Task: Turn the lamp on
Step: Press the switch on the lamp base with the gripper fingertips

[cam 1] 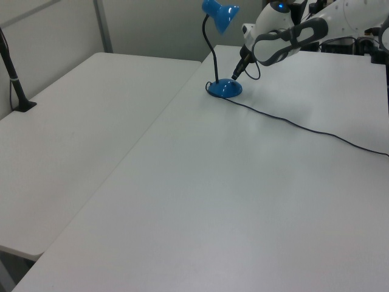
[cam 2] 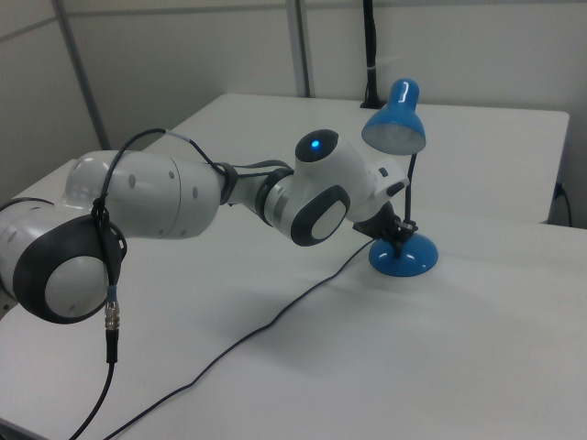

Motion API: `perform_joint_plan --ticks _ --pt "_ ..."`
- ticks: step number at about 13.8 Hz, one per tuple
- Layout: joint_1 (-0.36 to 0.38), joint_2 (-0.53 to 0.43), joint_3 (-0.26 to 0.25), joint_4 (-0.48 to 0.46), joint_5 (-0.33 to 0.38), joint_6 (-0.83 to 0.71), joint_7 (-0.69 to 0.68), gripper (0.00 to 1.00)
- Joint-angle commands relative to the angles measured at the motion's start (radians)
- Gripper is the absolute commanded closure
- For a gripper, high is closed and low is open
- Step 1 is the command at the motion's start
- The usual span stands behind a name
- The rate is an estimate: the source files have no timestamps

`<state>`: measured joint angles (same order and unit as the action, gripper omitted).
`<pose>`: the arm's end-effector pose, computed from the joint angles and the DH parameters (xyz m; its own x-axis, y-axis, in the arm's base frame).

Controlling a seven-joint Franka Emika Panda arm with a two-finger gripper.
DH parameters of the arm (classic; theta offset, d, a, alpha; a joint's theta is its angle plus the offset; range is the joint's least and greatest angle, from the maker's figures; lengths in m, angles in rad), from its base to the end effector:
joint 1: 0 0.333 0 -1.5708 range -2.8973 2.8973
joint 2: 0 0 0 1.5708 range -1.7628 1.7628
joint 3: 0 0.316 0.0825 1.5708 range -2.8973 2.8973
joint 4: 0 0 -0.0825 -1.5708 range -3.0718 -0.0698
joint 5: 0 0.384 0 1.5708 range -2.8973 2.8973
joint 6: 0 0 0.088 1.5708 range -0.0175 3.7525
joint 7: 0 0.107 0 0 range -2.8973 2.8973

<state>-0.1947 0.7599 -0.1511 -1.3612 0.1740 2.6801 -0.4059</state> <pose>0.7416 -0.2386 0.3353 0.8583 0.0457 0.5111 -0.0491 -0.9841 0.1705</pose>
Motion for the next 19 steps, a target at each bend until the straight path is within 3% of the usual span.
perform_joint_plan --ticks 1,15,19 --pt "-0.011 0.022 0.018 0.033 0.018 0.009 -0.011 1.0" --pt "-0.008 0.071 0.021 0.067 0.013 0.01 -0.02 1.0" --pt "-0.011 -0.029 0.022 -0.002 0.018 0.001 -0.017 1.0"
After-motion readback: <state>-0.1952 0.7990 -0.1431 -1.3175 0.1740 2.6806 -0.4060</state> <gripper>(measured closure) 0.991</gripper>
